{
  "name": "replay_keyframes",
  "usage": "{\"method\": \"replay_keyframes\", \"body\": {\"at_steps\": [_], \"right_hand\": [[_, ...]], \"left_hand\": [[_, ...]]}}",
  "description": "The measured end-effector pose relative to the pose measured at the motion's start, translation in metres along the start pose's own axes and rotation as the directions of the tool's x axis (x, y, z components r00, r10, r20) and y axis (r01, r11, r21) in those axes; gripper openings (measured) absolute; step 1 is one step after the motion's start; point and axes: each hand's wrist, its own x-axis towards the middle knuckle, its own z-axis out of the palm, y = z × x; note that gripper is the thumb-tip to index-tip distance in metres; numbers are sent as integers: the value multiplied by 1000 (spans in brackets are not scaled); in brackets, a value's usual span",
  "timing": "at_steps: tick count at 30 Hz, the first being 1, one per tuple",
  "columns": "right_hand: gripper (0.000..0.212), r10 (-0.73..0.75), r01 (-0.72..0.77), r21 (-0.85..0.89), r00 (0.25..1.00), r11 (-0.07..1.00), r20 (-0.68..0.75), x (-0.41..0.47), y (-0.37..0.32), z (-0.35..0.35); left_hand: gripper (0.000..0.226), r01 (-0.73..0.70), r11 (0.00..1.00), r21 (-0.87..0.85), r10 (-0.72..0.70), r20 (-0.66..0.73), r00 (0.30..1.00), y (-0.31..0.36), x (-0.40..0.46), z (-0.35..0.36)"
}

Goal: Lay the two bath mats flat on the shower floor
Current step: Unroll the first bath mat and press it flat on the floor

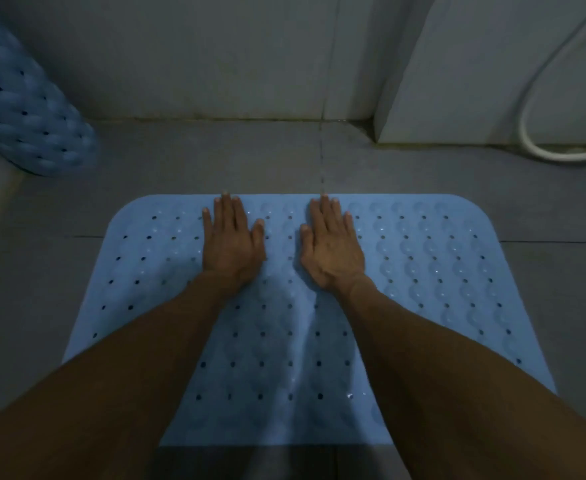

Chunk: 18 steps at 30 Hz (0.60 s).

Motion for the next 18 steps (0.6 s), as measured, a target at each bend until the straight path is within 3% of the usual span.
{"method": "replay_keyframes", "body": {"at_steps": [3,8,11,18], "right_hand": [[62,51,-53,-75,998,996,-33,-11,56,-18],[67,89,-97,-169,994,981,-56,-20,140,-45],[63,41,-53,-179,997,982,-70,-20,154,-43],[59,80,-86,-92,994,992,-76,-16,156,-45]], "left_hand": [[66,-120,990,-71,114,-83,990,64,-7,14],[72,-199,971,-129,202,17,979,161,-23,24],[64,-222,969,-111,220,-34,975,172,-23,35],[66,-193,979,-63,197,60,979,176,-20,30]]}}
